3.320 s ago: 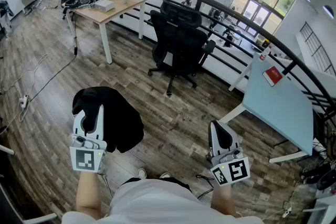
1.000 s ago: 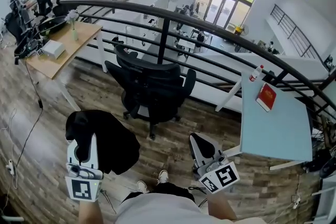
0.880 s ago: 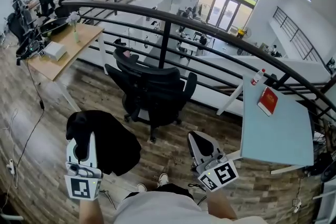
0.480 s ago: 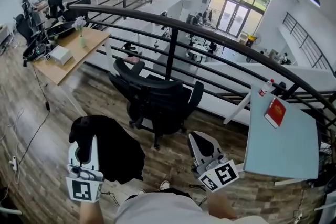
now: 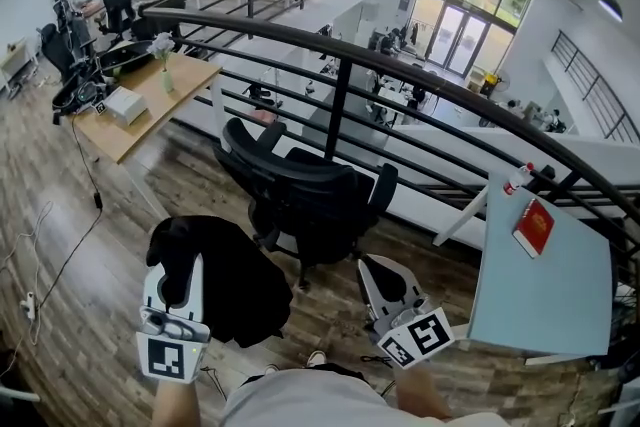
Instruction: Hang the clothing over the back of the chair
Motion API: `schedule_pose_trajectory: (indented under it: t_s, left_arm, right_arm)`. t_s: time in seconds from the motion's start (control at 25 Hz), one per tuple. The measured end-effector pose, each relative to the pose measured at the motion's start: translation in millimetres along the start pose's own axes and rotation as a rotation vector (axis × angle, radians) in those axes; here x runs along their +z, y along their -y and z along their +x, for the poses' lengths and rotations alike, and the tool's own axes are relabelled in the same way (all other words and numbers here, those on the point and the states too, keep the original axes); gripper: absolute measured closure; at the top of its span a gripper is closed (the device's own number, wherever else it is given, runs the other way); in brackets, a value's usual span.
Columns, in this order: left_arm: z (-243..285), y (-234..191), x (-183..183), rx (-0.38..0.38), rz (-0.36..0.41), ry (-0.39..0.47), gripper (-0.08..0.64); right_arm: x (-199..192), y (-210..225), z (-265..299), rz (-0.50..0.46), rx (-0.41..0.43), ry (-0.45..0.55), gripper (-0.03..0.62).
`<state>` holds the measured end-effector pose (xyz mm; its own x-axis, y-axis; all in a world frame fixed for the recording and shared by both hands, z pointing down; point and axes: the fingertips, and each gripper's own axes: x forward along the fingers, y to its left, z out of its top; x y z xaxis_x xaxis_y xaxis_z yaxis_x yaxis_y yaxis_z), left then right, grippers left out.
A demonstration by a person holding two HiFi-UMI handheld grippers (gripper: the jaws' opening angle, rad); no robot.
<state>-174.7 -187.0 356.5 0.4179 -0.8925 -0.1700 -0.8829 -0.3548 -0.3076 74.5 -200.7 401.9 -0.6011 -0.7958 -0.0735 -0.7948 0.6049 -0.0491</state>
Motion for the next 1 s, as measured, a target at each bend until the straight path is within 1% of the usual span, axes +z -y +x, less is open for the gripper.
schedule_pose_trajectory:
  t_s: [0.2,0.36,0.44,0.6,0.72,0.84,0.92,1.0]
  left_arm:
    - [17.6,-5.2,-0.3,-0.009,-0.001,0.024,0.523]
    - [47.9,-17.1,-2.0,-0.066,0.076,0.002,0.522]
    - [68.2,-23.4,10.1,-0.074,0.092,0.007,0.522]
    - [111.1,-35.2,28.8,-0.073,0.115,0.007,0.522]
    - [141.7,-44.7,42.1,-0.067,0.119,0.052,0.522]
    - [164.5,-54.0,58.2,-0.066,0.138,0.087,0.522]
    - [180.1,-59.6,69.5,-0.069,0.161,0.099,0.522]
    - [200.3,-63.9,76.1,-0.073,0.196,0.091,0.522]
  right_arm:
    - [-4.2,-1.3,-0.3,0.007,0.001,-0.011,0.577]
    - [-4.3,1.1,3.9,0.003,-0.006,-0.011,0.577]
    - [-1.0,2.4,4.1,0.005,-0.008,-0.012,0.577]
    - [5.4,-1.8,8.6,-0.003,0.020,-0.005,0.577]
    - [8.2,-5.3,12.4,-0.013,0.032,0.003,0.577]
    - [8.6,-3.0,13.8,-0.018,0.028,0.004,0.577]
    - [8.3,0.9,13.5,-0.018,0.018,0.001,0.577]
    - [8.0,4.3,12.9,-0.016,0.011,-0.003,0.577]
